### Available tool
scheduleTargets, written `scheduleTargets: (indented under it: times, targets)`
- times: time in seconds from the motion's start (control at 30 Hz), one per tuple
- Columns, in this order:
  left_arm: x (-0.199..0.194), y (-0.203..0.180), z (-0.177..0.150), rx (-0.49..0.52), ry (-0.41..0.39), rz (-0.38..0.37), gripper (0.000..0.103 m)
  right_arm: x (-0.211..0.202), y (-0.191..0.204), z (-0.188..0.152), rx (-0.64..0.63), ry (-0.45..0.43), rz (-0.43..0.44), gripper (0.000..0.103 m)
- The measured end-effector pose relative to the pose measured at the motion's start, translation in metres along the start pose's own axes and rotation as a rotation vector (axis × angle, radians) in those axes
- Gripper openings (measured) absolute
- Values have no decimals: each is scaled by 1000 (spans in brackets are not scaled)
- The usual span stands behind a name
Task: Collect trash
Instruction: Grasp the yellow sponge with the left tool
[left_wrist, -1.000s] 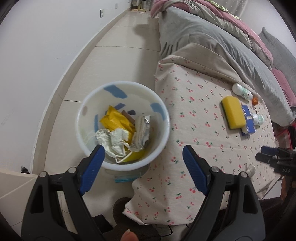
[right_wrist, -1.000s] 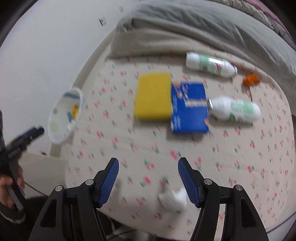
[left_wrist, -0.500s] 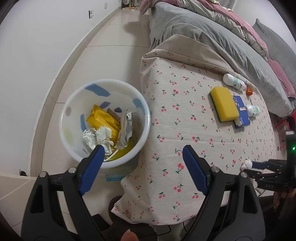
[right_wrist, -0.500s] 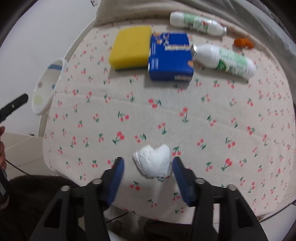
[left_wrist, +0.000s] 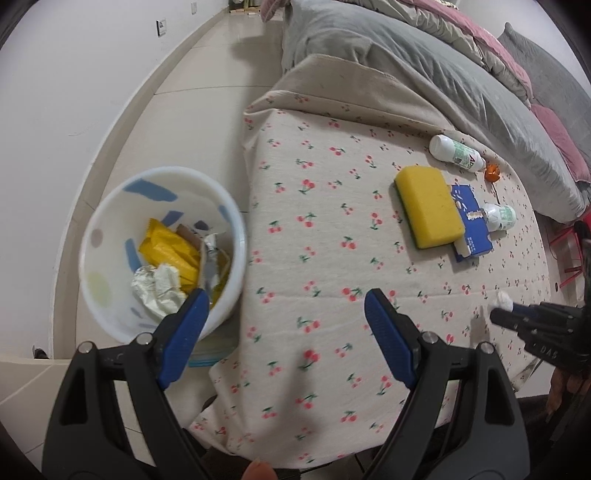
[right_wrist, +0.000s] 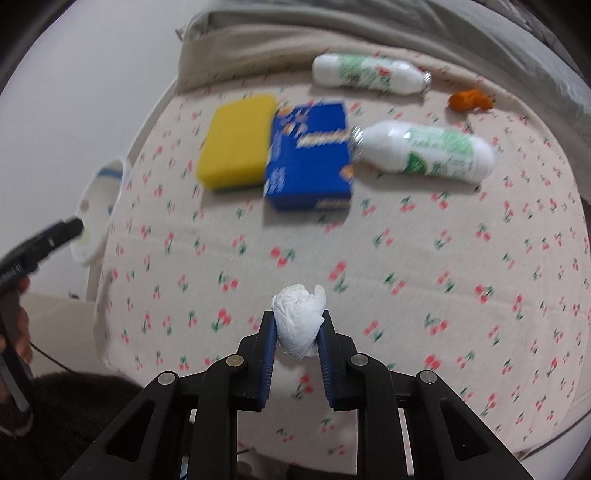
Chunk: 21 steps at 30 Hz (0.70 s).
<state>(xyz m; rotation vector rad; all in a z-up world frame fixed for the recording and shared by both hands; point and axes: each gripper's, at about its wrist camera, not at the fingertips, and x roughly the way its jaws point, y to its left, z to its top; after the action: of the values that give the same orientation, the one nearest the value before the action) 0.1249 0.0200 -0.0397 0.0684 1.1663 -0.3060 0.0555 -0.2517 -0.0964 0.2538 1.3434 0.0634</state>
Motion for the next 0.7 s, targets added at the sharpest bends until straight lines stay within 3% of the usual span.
scheduleTargets:
  times: [0.33,0.7]
  targets:
    - [20,-56,23,50,26,-15,86,-34,-25,36,53,-137,32,22]
    - [45,-112,38,74,39,-82,86,-41,-66,51,127,-167,20,22]
